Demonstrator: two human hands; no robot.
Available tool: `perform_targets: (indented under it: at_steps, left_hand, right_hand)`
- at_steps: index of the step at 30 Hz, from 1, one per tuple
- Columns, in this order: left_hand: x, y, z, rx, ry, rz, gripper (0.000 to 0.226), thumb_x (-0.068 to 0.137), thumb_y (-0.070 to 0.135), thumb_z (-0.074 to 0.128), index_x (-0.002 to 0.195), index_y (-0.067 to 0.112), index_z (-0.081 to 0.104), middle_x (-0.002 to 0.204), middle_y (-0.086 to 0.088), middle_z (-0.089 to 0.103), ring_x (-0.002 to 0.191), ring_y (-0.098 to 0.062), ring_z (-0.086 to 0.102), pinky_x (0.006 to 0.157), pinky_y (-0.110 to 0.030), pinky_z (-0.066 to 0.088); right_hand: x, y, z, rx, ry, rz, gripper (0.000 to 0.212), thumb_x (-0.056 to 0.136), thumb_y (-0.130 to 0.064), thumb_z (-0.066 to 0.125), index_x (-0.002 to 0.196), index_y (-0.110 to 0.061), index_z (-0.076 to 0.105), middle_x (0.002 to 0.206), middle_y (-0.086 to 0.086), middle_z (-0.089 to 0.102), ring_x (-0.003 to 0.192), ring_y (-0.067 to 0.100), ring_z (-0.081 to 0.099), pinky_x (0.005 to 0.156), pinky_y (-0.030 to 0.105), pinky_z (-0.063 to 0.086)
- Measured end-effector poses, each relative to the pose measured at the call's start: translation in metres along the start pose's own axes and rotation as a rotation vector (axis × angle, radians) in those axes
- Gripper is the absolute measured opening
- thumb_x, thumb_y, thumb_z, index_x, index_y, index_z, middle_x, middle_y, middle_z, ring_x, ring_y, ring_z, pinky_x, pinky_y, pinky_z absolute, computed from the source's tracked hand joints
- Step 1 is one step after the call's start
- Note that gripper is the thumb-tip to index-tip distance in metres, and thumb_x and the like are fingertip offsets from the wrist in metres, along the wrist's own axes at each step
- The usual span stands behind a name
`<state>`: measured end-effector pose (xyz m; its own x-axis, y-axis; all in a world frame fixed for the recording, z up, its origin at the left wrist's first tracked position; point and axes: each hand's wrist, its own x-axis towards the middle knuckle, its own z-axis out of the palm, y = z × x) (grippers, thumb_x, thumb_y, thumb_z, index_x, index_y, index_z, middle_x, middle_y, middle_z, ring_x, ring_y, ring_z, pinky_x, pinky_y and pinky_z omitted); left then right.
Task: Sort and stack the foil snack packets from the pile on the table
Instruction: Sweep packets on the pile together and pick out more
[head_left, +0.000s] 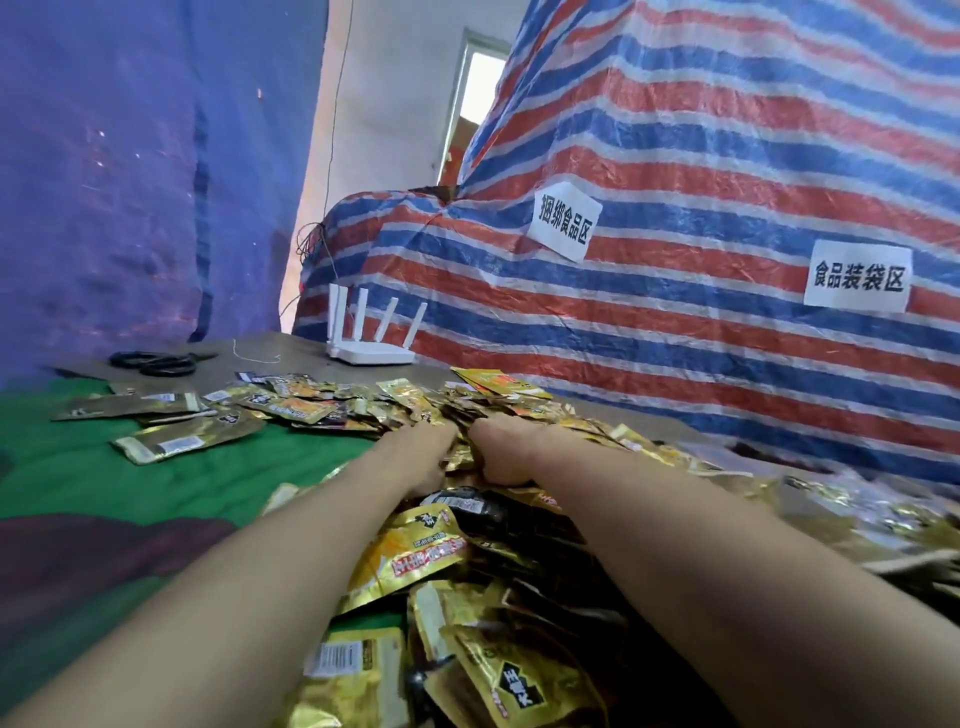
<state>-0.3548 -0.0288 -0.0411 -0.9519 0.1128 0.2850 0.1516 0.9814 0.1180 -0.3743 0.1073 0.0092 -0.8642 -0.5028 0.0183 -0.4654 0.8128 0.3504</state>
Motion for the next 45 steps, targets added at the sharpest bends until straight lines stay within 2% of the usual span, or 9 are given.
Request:
perform_targets:
  at_steps: [9, 14, 18, 27, 31, 34, 38, 41, 45]
  left_hand:
    - [-0.024, -0.005, -0.022, -0.026, 0.130, 0.008, 0.023, 0.086, -0.006, 0.055, 0.102, 0.010, 0.061, 0.100, -0.014, 0.064, 0.096, -0.035, 0.066, 0.070, -0.036, 0.047]
    - [-0.043, -0.013, -0.059, -0.293, 0.229, -0.099, 0.026, 0.087, -0.003, 0.056, 0.097, 0.014, 0.073, 0.098, -0.009, 0.066, 0.091, -0.028, 0.063, 0.076, -0.035, 0.053]
    - [-0.065, -0.018, -0.089, -0.393, 0.261, -0.045, 0.027, 0.090, -0.002, 0.052, 0.100, 0.017, 0.069, 0.101, -0.002, 0.063, 0.097, -0.024, 0.059, 0.084, -0.035, 0.050]
    - [-0.115, -0.023, -0.144, -0.540, 0.315, 0.020, 0.015, 0.087, 0.021, 0.066, 0.076, 0.010, 0.067, 0.077, -0.010, 0.068, 0.069, -0.021, 0.062, 0.063, -0.027, 0.044]
    - [-0.144, -0.025, -0.178, -0.755, 0.525, -0.076, 0.025, 0.080, 0.041, 0.080, 0.071, 0.018, 0.074, 0.060, 0.010, 0.069, 0.057, -0.002, 0.061, 0.054, -0.019, 0.045]
    - [-0.164, -0.033, -0.193, -0.980, 0.714, -0.275, 0.040, 0.077, 0.043, 0.081, 0.078, 0.003, 0.077, 0.066, 0.004, 0.067, 0.061, -0.017, 0.057, 0.063, -0.027, 0.042]
    - [-0.195, -0.035, -0.191, -1.445, 0.855, -0.503, 0.028, 0.072, 0.039, 0.083, 0.073, 0.013, 0.073, 0.075, 0.001, 0.066, 0.073, -0.021, 0.058, 0.071, -0.032, 0.050]
    - [-0.217, -0.035, -0.170, -1.737, 0.836, -0.552, 0.017, 0.080, 0.036, 0.075, 0.084, 0.020, 0.069, 0.082, 0.001, 0.064, 0.065, -0.018, 0.055, 0.047, -0.020, 0.046]
    - [-0.241, -0.027, -0.135, -1.998, 0.689, -0.423, 0.018, 0.093, 0.024, 0.056, 0.077, 0.015, 0.057, 0.055, 0.003, 0.053, 0.037, -0.012, 0.044, 0.034, -0.019, 0.037]
  right_hand:
    - [-0.031, -0.013, -0.038, 0.051, 0.126, -0.057, 0.011, 0.092, -0.001, 0.062, 0.099, -0.009, 0.065, 0.076, 0.000, 0.048, 0.069, 0.020, 0.050, 0.061, 0.030, 0.043]
    - [-0.062, -0.003, -0.062, 0.221, 0.256, -0.047, 0.025, 0.089, 0.007, 0.057, 0.103, -0.003, 0.075, 0.100, 0.014, 0.071, 0.093, 0.030, 0.066, 0.083, 0.041, 0.058]
    - [-0.088, 0.001, -0.081, 0.345, 0.315, -0.056, 0.026, 0.089, 0.006, 0.058, 0.102, -0.008, 0.076, 0.101, 0.011, 0.070, 0.089, 0.028, 0.065, 0.078, 0.041, 0.058]
    - [-0.136, -0.008, -0.112, 0.598, 0.383, -0.116, 0.034, 0.095, -0.001, 0.060, 0.114, -0.024, 0.075, 0.099, -0.006, 0.071, 0.081, 0.009, 0.065, 0.058, 0.015, 0.048]
    - [-0.162, -0.010, -0.125, 0.933, 0.594, -0.065, 0.038, 0.093, -0.001, 0.066, 0.126, -0.019, 0.069, 0.120, -0.005, 0.070, 0.106, 0.011, 0.066, 0.076, 0.012, 0.052]
    - [-0.183, -0.019, -0.130, 1.194, 0.753, 0.040, 0.030, 0.093, -0.003, 0.067, 0.121, -0.014, 0.069, 0.114, -0.004, 0.070, 0.106, 0.013, 0.066, 0.087, 0.025, 0.055]
    - [-0.205, -0.061, -0.117, 1.377, 0.713, 0.124, 0.018, 0.091, -0.006, 0.070, 0.107, -0.014, 0.069, 0.108, -0.002, 0.067, 0.101, 0.010, 0.064, 0.074, 0.019, 0.054]
    - [-0.218, -0.101, -0.100, 1.480, 0.625, 0.092, 0.017, 0.092, -0.001, 0.067, 0.098, -0.016, 0.073, 0.103, -0.002, 0.070, 0.088, 0.004, 0.068, 0.064, 0.017, 0.055]
    - [-0.237, -0.146, -0.069, 1.484, 0.613, 0.103, 0.032, 0.093, 0.004, 0.061, 0.087, -0.021, 0.081, 0.094, -0.010, 0.076, 0.093, 0.001, 0.068, 0.085, 0.022, 0.058]
